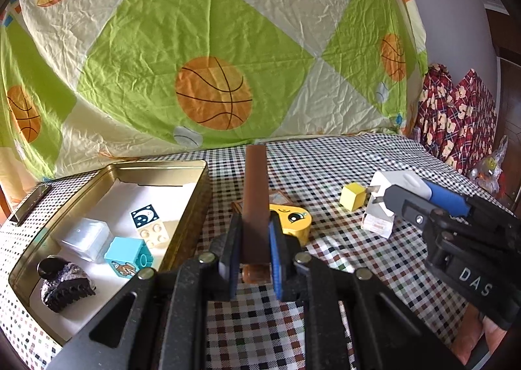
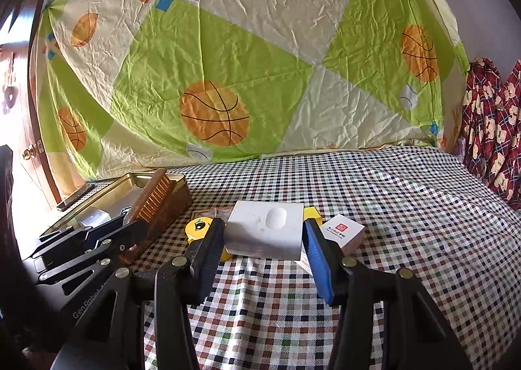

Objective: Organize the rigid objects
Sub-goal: 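Carry the comb and the white block toward the gold tin with both tools, then lower the comb and white block into the tin and open both tools, then move both open tools toward the yellow face block and the white box, then grasp the yellow face block with the left tool while the right grasps the white Oriental Club box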

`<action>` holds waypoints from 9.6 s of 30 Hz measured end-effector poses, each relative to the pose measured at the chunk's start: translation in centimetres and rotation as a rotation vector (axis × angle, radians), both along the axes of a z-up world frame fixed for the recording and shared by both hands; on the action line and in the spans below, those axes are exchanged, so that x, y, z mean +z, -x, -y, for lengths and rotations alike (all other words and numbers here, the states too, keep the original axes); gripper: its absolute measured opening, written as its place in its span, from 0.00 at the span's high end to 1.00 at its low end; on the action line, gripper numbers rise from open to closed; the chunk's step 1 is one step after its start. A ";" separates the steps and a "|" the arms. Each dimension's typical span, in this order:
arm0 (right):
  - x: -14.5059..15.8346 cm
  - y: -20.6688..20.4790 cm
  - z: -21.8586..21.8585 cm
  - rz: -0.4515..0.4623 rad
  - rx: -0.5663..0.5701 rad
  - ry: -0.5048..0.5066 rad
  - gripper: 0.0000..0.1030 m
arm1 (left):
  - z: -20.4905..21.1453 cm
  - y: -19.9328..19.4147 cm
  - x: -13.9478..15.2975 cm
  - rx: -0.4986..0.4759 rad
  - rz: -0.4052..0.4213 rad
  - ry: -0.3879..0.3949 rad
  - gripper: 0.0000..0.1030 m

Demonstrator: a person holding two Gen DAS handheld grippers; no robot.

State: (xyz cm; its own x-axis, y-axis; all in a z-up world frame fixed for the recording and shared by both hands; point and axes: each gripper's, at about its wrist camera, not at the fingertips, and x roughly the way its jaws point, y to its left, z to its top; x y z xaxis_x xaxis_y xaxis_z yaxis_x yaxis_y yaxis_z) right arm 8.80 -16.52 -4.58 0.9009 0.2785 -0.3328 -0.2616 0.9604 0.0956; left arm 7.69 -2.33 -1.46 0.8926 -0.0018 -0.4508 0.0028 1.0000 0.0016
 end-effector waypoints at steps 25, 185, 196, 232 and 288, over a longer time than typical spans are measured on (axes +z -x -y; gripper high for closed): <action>0.1 0.4 -1.2 0.042 0.030 -0.020 0.50 | -1.5 1.9 0.4 0.075 0.070 0.025 0.86; -0.5 -5.2 -21.8 -0.110 0.423 0.136 0.39 | -19.0 -0.2 -1.0 0.330 -0.157 0.057 0.69; 0.4 -4.1 -15.3 -0.098 0.328 0.069 0.28 | -16.6 0.8 0.5 0.339 -0.094 0.076 0.08; -4.1 -12.1 3.3 -0.447 -0.154 0.008 0.36 | 1.2 -8.7 -3.0 0.035 -0.265 -0.002 0.03; -1.0 -9.3 1.1 -0.184 -0.030 0.080 0.57 | 1.2 -7.8 -2.2 0.030 -0.130 0.004 0.39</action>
State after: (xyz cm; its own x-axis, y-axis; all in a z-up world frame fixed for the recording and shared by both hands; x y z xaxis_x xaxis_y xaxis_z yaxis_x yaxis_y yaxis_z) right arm 18.12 -17.64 -5.59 0.8303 0.2182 -0.5127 -0.2178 0.9740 0.0619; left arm 15.52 -3.55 -3.65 0.8262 0.0218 -0.5630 -0.0272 0.9996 -0.0012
